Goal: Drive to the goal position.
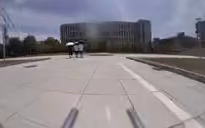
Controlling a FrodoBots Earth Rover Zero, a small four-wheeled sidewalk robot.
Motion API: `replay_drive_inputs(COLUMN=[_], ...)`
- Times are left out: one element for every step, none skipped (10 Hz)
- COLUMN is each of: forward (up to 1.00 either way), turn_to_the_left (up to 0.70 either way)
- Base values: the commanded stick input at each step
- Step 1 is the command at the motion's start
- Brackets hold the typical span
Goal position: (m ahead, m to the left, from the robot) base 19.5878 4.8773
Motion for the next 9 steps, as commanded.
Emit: replay_drive_inputs(forward=[0.0,0.17,0.38,0.5,0.5,0.5,0.5,0.5,0.5], turn_to_the_left=[0.0,0.0,0.0,0.0,0.0,0.0,0.0,0.0,0.0])
